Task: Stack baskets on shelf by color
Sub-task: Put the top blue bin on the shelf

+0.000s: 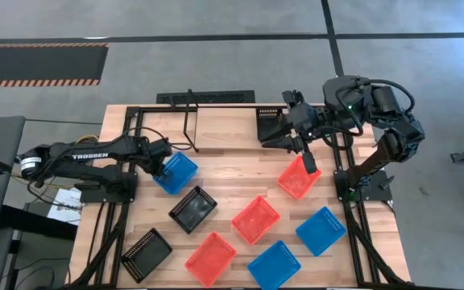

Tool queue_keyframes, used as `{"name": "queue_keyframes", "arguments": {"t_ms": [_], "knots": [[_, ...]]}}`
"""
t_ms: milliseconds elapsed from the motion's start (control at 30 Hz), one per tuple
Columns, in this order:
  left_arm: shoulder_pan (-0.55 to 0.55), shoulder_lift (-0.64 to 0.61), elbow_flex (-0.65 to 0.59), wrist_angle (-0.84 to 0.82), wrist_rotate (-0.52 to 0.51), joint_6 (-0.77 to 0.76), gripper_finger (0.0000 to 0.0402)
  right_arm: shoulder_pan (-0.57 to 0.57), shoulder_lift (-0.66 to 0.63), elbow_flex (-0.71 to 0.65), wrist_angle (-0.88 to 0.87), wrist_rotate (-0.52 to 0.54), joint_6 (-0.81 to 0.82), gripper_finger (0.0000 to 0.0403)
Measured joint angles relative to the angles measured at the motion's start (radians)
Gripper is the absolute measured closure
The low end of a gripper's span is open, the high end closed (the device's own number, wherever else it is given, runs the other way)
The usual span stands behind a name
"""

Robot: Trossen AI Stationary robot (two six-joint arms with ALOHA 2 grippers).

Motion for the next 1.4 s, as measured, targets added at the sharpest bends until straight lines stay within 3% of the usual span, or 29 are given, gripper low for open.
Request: {"name": "queue_keyframes", "arguments": {"t_ms": [133,300,467,600,700,933,1000,1200,1400], "knots": [[-0.044,-0.002,0.028,0.056,0.029,-0.008,0.0399,0.0,0.0,0.0,0.0,0.0,0.026,0.0323],[-0.133,-0.02,0.164,0.126,0.013,-0.023,0.0401,0.0,-0.006,0.0,0.006,0.014,0.0,0.034],[-0.204,-0.026,0.356,0.154,-0.096,-0.022,0.0401,0.0,-0.023,0.0,-0.01,0.113,-0.051,0.0391],[-0.232,-0.026,0.479,0.161,-0.208,-0.034,0.0401,0.0,-0.035,0.0,-0.022,0.211,-0.042,0.0391],[-0.233,-0.02,0.53,0.232,-0.237,-0.029,0.0401,0.0,-0.038,0.0,-0.058,0.367,-0.048,0.0398],[-0.208,0.053,0.538,0.392,-0.241,0.011,0.0401,-0.001,-0.034,0.0,-0.234,0.891,-0.005,0.04],[-0.192,0.098,0.538,0.411,-0.24,0.001,0.0401,-0.011,-0.035,0.0,-0.303,0.987,0.025,0.04],[-0.116,0.249,0.536,0.417,-0.251,-0.087,0.0401,-0.076,-0.09,0.0,-0.475,1.001,0.138,0.0401],[-0.004,0.362,0.537,0.58,-0.225,-0.183,0.0401,-0.118,-0.168,-0.001,-0.51,1.001,0.124,0.0402]]}}
